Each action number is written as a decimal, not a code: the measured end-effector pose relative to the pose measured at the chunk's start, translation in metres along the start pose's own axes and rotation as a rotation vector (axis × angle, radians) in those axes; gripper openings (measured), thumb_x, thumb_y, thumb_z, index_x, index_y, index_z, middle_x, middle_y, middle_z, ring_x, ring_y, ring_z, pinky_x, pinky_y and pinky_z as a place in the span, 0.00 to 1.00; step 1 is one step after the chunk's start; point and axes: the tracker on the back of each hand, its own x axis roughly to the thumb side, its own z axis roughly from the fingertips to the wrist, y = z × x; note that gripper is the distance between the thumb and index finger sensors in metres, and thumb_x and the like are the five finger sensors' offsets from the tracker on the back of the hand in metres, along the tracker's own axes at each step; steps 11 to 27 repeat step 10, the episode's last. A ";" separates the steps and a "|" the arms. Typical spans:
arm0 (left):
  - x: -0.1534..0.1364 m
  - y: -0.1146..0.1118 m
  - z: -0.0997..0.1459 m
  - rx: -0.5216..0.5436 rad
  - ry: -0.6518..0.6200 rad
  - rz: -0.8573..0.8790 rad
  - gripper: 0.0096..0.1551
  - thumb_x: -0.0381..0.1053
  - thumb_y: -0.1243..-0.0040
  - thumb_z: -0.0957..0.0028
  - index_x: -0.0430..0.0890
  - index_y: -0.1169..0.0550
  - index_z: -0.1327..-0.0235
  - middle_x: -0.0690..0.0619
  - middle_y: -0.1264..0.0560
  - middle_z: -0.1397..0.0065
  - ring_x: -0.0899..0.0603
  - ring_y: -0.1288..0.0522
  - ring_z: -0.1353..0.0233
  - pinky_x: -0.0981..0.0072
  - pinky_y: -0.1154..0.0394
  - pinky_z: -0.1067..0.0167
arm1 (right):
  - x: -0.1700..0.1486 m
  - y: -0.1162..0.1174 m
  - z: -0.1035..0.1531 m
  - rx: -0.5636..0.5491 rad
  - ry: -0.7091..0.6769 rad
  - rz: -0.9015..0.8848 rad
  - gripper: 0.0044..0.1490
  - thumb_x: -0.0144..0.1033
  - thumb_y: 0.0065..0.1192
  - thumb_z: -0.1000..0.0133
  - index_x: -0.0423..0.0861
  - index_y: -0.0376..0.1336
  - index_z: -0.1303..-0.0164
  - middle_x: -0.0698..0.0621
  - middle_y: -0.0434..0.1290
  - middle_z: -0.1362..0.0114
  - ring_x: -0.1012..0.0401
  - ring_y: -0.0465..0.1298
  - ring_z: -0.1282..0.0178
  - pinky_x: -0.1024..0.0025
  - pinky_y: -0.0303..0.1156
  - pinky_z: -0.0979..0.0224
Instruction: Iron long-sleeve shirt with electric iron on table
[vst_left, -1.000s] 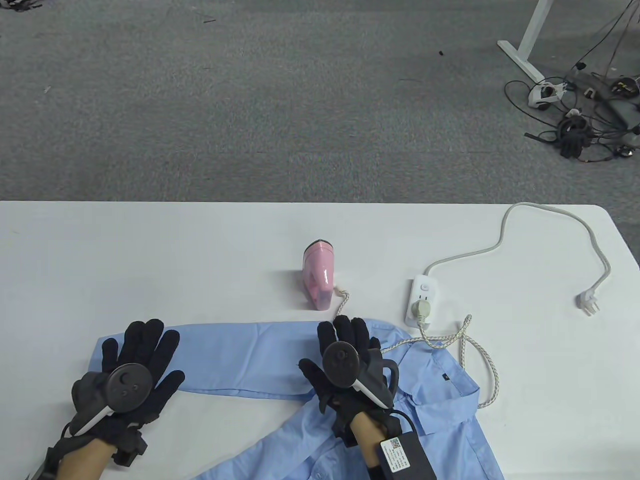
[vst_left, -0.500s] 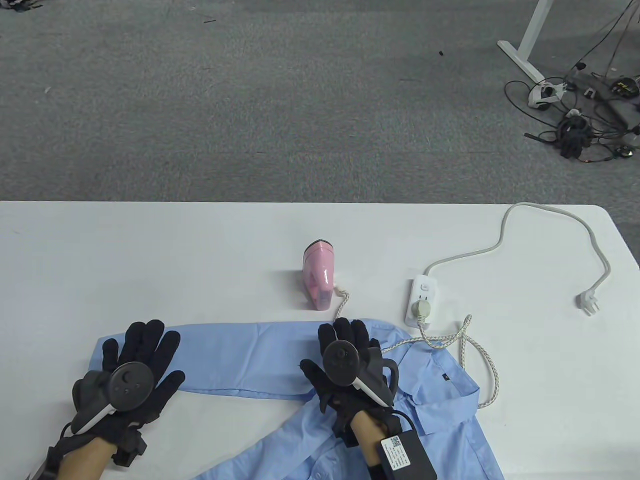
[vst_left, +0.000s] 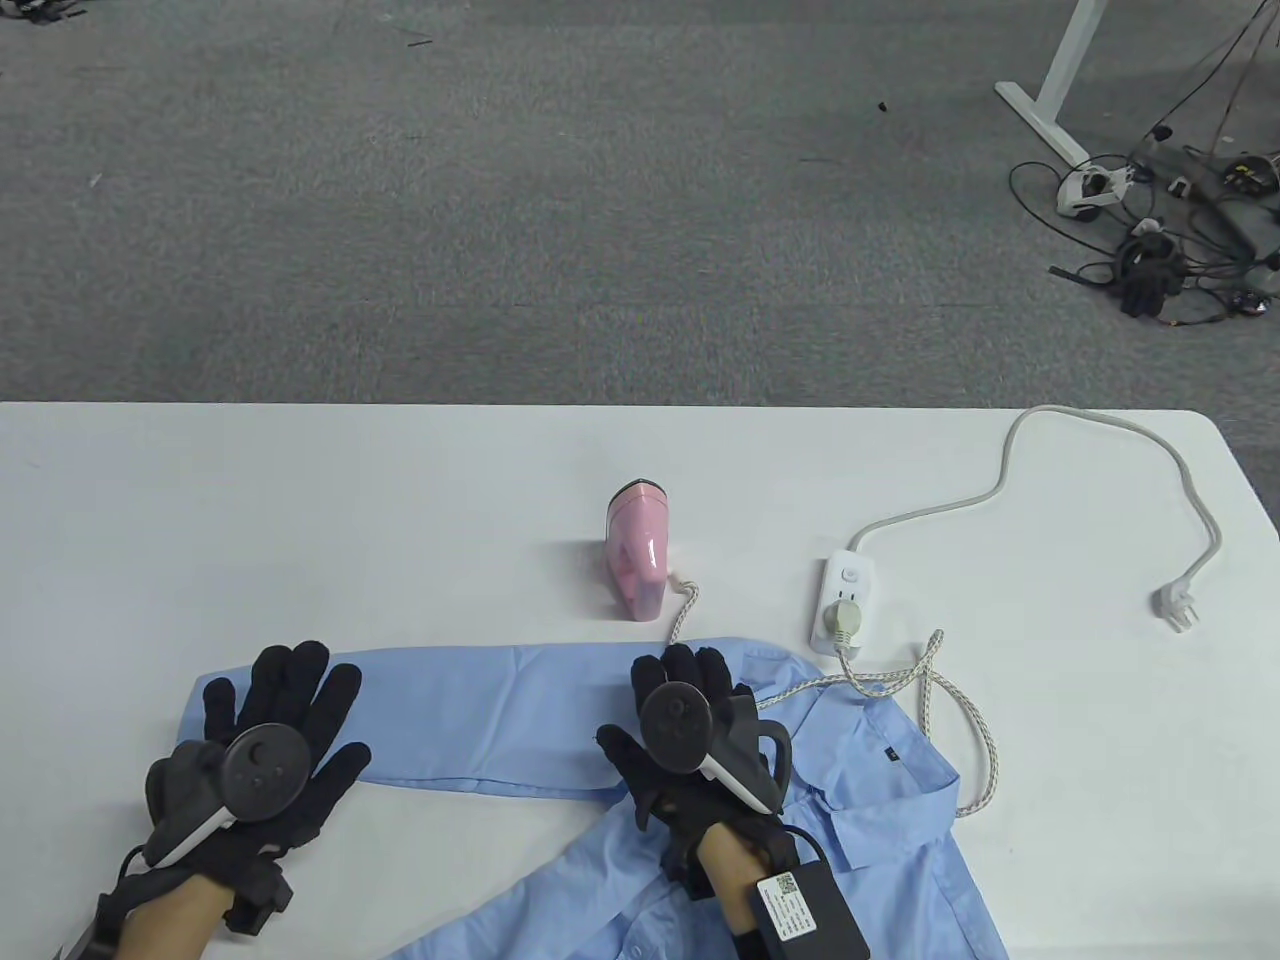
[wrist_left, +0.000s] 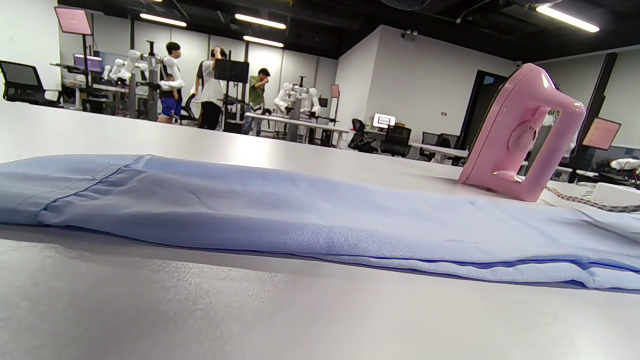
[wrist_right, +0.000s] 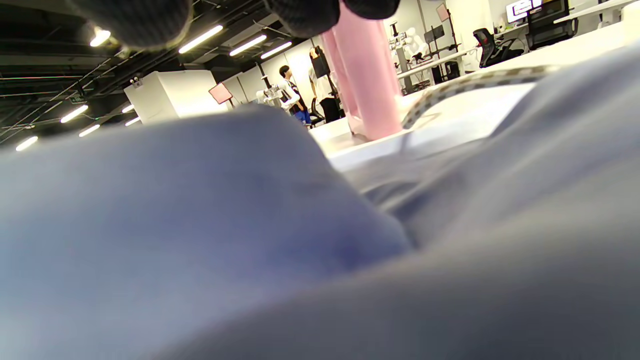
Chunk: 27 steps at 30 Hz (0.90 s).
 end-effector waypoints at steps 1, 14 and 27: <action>0.000 0.000 0.000 0.001 -0.001 0.001 0.46 0.73 0.60 0.53 0.63 0.50 0.20 0.55 0.62 0.12 0.40 0.66 0.12 0.32 0.68 0.26 | 0.000 0.000 0.000 0.002 0.000 0.001 0.51 0.62 0.49 0.50 0.43 0.46 0.23 0.36 0.40 0.19 0.35 0.38 0.20 0.23 0.42 0.32; -0.001 0.000 0.000 -0.007 -0.004 0.004 0.46 0.73 0.60 0.53 0.63 0.50 0.20 0.55 0.62 0.12 0.40 0.66 0.12 0.32 0.68 0.26 | 0.002 0.003 0.000 0.023 0.009 -0.004 0.51 0.61 0.49 0.50 0.42 0.46 0.23 0.35 0.41 0.19 0.35 0.39 0.20 0.23 0.42 0.32; -0.001 0.000 0.000 -0.007 -0.004 0.004 0.46 0.73 0.60 0.53 0.63 0.50 0.20 0.55 0.62 0.12 0.40 0.66 0.12 0.32 0.68 0.26 | 0.002 0.003 0.000 0.023 0.009 -0.004 0.51 0.61 0.49 0.50 0.42 0.46 0.23 0.35 0.41 0.19 0.35 0.39 0.20 0.23 0.42 0.32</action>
